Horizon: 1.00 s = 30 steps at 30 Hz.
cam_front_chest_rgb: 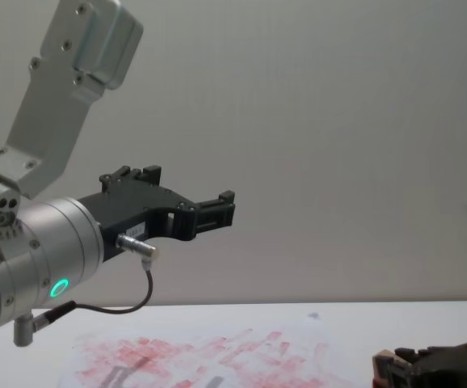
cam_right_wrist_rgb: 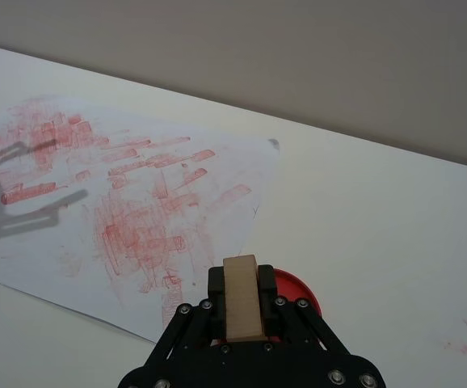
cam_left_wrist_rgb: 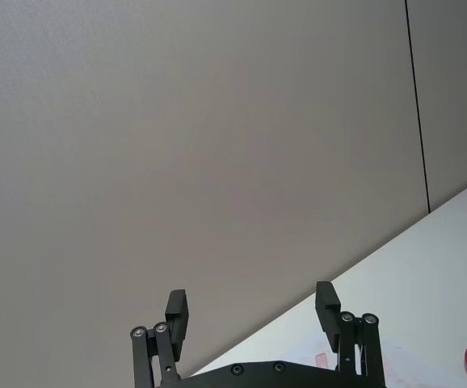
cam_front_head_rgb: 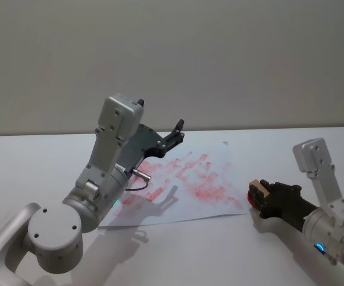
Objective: Use the one hand to pick up the stamp and affix it onto the A4 paper.
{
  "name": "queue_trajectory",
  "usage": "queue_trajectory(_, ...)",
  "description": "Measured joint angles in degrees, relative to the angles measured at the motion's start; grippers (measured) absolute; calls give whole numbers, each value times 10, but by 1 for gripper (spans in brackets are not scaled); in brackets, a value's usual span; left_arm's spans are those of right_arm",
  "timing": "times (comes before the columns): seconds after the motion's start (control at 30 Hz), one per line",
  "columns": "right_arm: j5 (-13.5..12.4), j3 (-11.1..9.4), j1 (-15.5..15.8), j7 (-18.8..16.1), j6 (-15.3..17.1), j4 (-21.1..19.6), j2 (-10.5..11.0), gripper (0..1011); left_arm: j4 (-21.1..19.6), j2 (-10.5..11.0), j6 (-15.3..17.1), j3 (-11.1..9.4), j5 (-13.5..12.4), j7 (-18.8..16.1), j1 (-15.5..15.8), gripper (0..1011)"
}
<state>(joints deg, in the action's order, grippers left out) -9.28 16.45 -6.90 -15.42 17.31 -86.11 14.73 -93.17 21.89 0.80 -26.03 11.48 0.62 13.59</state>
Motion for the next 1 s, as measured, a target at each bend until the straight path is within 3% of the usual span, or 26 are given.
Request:
queue_trajectory(0.37, 2, 0, -1, -1, -1, 1, 0, 232, 0, 0, 0, 0, 0, 0, 0, 1001)
queue_trajectory(0.67, 15, 1, -16, -17, -28, -3, -4, 232, 0, 0, 0, 0, 0, 0, 0, 1001)
queue_trajectory(1.0, 25, 9, -56, -62, -69, 15, -25, 232, 0, 0, 0, 0, 0, 0, 0, 1001)
